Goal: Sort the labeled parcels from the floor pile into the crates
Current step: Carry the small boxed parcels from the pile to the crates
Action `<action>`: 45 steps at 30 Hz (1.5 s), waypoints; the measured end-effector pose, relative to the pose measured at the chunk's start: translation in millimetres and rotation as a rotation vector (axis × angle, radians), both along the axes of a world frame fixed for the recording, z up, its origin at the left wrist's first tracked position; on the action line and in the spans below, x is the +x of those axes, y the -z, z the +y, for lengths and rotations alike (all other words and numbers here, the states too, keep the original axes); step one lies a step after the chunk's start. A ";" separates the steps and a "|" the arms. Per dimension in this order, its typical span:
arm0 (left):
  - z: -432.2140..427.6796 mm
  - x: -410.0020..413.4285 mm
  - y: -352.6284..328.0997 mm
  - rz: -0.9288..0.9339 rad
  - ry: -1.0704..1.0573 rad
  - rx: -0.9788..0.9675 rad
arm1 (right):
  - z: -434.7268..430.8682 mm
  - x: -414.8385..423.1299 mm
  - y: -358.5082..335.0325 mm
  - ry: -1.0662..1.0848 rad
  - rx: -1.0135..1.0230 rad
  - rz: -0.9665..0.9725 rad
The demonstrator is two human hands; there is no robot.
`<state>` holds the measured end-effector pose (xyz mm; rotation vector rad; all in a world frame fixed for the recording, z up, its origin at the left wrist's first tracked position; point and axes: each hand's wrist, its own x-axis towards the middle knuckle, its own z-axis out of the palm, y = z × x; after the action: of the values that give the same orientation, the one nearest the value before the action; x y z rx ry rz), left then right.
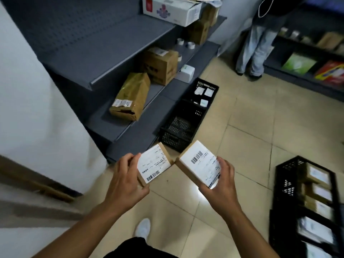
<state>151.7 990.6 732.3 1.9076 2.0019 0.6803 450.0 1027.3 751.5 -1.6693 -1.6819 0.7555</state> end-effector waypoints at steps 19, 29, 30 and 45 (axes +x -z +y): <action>345.8 130.3 6.8 -0.346 0.343 0.023 | 233.8 133.8 30.2 0.196 0.017 0.063; 494.7 269.2 -27.3 -0.362 0.252 0.041 | 411.0 275.7 14.5 0.094 0.025 0.061; 507.0 278.2 -27.1 -0.373 0.234 0.037 | 425.8 283.2 14.5 0.088 0.013 0.060; 757.8 321.3 5.2 -0.649 0.214 -0.031 | 668.8 317.0 23.2 0.069 -0.047 0.057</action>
<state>472.9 1748.4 727.0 1.5725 1.3763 1.0336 767.0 1696.1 728.3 -1.7133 -1.5705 0.8074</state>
